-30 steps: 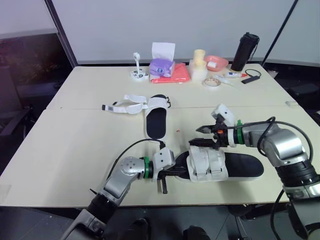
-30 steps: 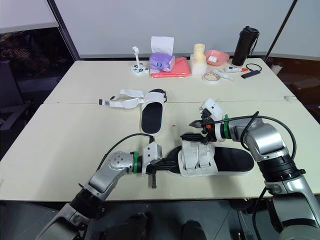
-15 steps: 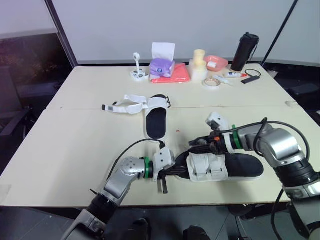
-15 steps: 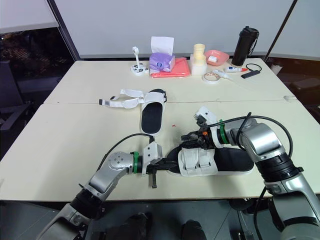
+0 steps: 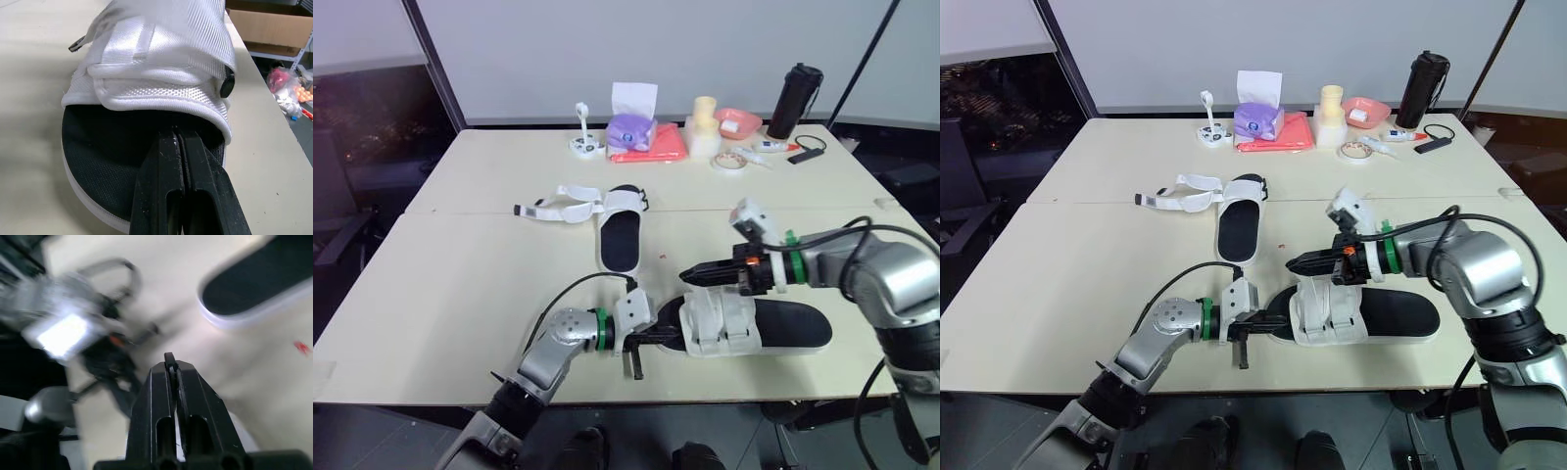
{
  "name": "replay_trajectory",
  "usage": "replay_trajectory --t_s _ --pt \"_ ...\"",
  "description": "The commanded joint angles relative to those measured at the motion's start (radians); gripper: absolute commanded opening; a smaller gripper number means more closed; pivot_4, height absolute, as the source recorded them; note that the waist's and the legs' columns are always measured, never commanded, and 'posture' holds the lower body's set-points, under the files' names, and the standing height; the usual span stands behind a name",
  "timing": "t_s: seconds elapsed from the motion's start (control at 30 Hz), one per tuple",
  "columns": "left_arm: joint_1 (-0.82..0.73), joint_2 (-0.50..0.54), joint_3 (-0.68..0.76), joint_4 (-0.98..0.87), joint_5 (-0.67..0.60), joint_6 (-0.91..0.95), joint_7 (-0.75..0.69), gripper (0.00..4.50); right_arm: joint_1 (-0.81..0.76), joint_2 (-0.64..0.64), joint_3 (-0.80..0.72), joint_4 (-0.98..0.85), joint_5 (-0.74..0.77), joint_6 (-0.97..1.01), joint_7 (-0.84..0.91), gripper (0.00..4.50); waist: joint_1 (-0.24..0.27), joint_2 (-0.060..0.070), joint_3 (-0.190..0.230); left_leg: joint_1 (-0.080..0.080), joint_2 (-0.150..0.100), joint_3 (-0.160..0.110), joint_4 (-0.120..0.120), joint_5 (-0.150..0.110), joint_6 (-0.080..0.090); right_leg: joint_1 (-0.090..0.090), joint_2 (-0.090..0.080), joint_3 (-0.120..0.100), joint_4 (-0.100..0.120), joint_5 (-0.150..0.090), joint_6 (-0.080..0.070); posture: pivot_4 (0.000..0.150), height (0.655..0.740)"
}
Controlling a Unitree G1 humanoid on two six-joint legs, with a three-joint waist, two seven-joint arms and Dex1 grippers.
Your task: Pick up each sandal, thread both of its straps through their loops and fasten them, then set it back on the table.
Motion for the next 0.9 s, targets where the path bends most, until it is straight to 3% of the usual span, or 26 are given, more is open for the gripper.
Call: replay_trajectory --t_s 0.03,0.43,0.9 --pt "0.026 0.010 -0.022 0.028 0.027 0.036 0.001 0.00 -0.010 -0.022 -0.124 -0.089 0.099 0.021 -0.006 0.06 0.000 0.000 0.000 0.000 0.000 0.000 0.000 0.000 0.000 0.000 0.000 0.000 0.000 0.000 0.000 0.150 0.7400" --pt "0.015 0.016 -0.033 0.035 0.031 0.038 -0.024 0.00 0.006 0.000 -0.016 -0.007 0.009 -0.088 -0.051 0.06 -0.002 0.000 0.000 0.000 0.000 0.001 -0.001 0.000 0.000 -0.002 0.000 0.000 0.000 0.000 0.000 0.150 0.7400" --pt "0.026 0.031 -0.039 0.008 0.043 0.047 -0.014 0.00 -0.062 0.057 0.132 0.297 -0.207 -0.302 -0.003 0.06 -0.009 0.000 0.000 0.000 0.000 0.001 -0.001 0.000 0.000 -0.002 0.000 0.001 0.002 0.000 0.000 0.150 0.7400"
